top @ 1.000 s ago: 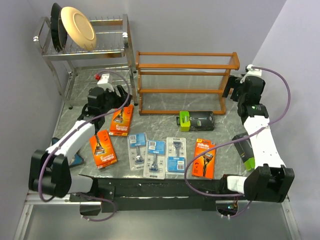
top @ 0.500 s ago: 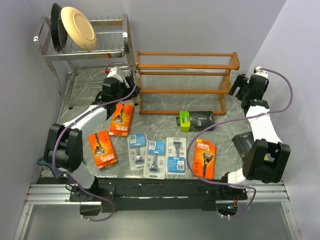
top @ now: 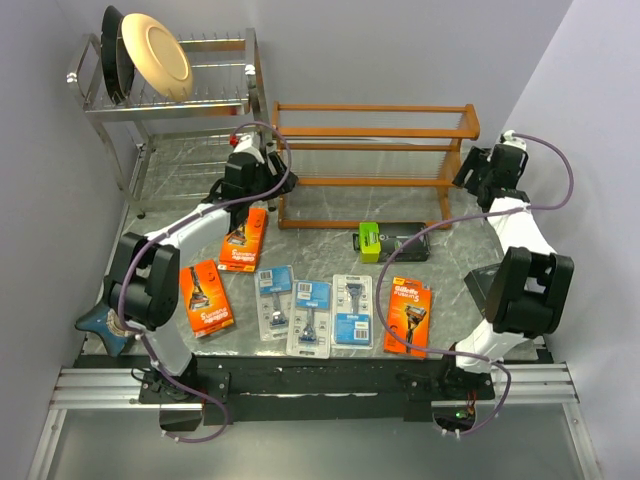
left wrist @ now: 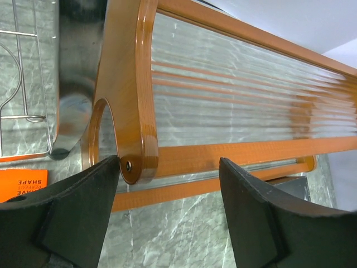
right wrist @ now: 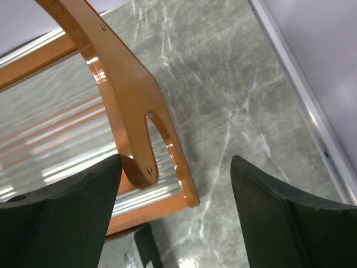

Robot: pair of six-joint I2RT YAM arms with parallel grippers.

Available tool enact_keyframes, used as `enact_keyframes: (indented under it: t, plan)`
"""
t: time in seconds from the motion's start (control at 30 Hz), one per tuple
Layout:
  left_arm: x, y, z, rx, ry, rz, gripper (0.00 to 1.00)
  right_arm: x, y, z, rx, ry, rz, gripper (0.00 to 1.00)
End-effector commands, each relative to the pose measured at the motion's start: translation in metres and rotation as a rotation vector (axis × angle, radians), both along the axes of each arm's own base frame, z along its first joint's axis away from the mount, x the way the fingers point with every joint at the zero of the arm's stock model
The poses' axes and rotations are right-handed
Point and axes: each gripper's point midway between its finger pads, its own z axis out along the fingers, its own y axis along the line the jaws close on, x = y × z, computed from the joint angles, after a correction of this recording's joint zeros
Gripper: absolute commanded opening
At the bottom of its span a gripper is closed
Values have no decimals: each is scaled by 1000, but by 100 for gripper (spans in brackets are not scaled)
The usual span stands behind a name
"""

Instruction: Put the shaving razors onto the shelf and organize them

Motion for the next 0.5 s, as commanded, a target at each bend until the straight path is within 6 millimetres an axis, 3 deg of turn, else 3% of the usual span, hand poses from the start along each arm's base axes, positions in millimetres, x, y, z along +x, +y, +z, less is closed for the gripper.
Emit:
enact_keyframes:
  t: [0.0,0.13,0.23,0.47]
  plan:
    - [9,-17,23,-24,-58,-20,77,17,-23,17,-48,-51,-71,81]
    - [9,-29,19,-22,-60,-41,78,14,-37,11,-64,-33,-98,66]
    - [8,-39,20,-25,-67,-60,79,7,-52,10,-63,-23,-138,60]
    - [8,-64,19,-47,-61,-104,80,-10,-81,6,-56,-12,-196,56]
